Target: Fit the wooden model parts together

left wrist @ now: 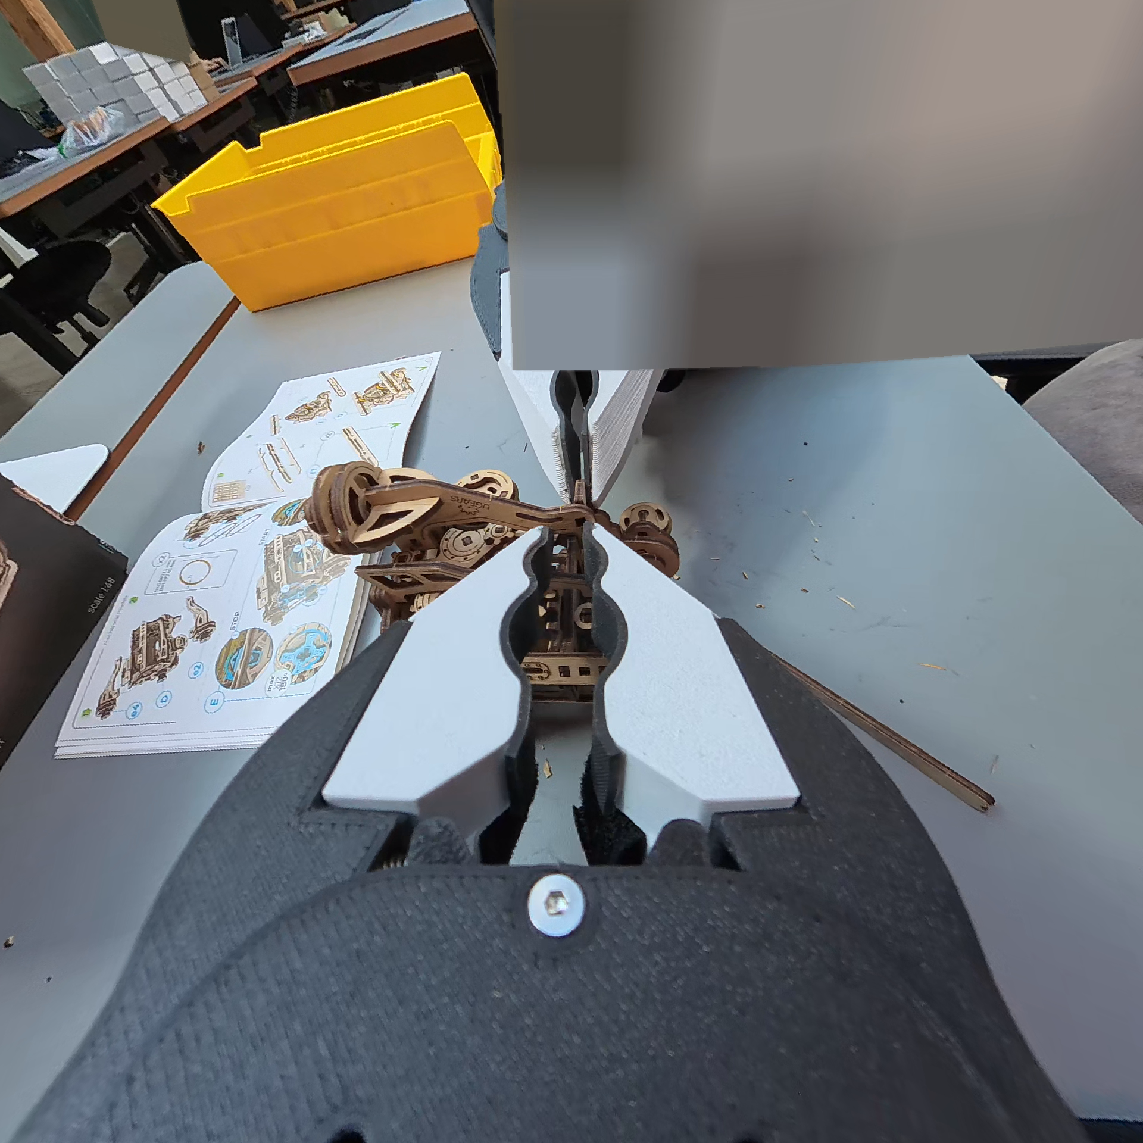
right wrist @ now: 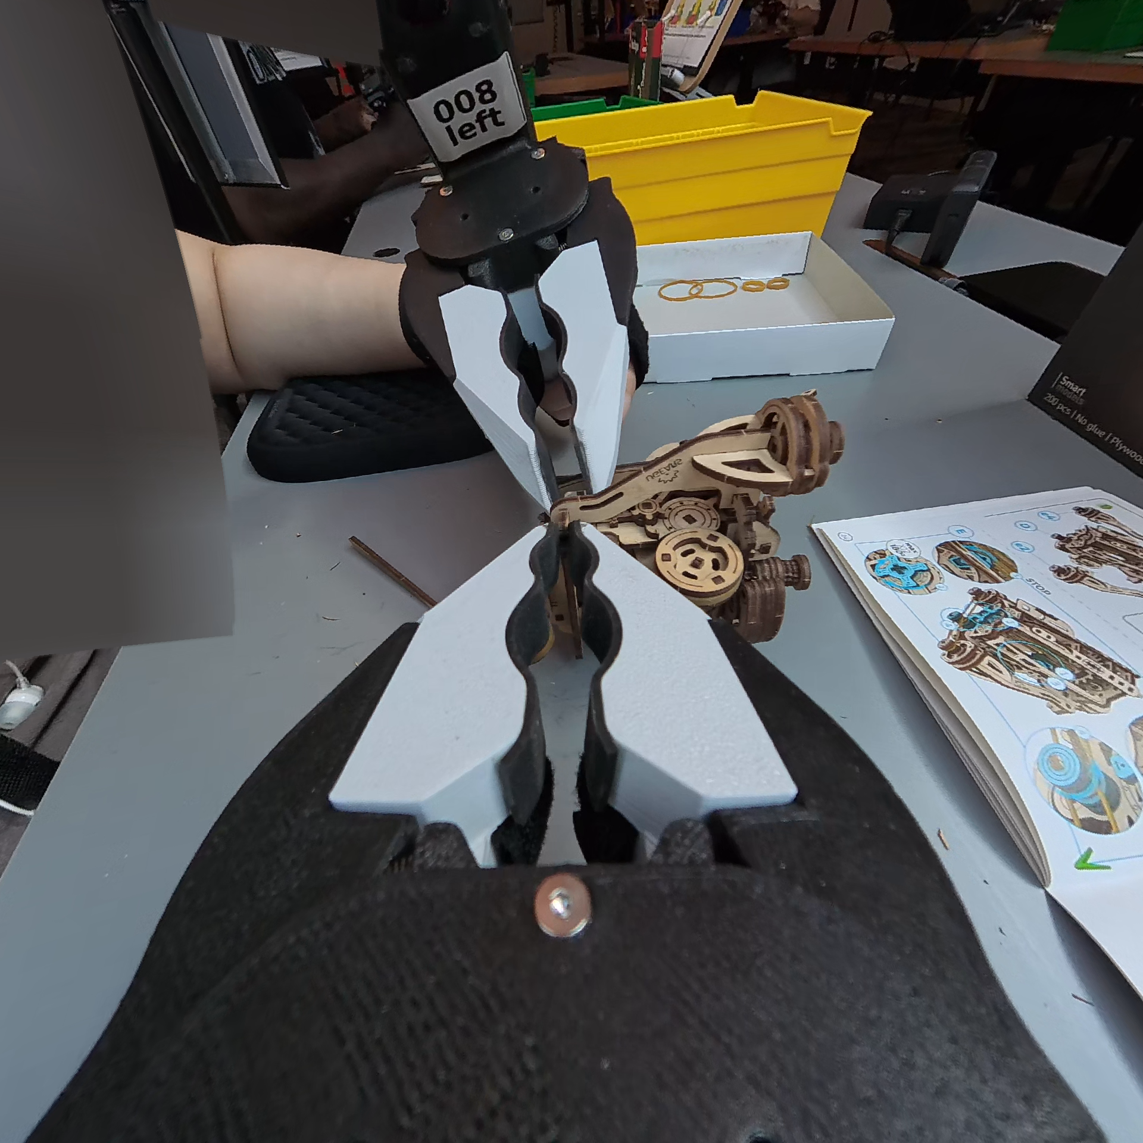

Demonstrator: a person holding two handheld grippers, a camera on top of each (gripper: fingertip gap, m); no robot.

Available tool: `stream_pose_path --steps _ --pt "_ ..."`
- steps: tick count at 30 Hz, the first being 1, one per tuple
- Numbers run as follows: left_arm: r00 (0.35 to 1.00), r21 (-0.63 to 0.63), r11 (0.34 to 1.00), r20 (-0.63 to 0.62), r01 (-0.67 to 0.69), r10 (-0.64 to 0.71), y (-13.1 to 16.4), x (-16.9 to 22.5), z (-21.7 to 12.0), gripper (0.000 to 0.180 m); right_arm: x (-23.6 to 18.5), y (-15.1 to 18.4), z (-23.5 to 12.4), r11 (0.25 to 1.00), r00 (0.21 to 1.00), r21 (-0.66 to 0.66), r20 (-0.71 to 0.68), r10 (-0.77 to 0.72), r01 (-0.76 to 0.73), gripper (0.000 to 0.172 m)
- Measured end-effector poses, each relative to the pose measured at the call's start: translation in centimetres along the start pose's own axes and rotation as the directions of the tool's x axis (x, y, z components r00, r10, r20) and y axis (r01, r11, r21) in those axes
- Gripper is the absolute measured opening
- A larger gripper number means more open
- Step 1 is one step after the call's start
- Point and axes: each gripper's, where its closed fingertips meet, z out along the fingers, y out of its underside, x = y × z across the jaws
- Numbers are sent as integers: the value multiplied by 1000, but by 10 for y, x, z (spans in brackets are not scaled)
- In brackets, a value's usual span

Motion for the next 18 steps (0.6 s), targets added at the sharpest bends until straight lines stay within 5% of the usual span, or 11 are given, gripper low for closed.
stream_pose_path --steps 18 --pt "1000 24 1000 -18 -11 12 1 2 -1 9 -2 -4 -5 999 999 45 33 20 -22 15"
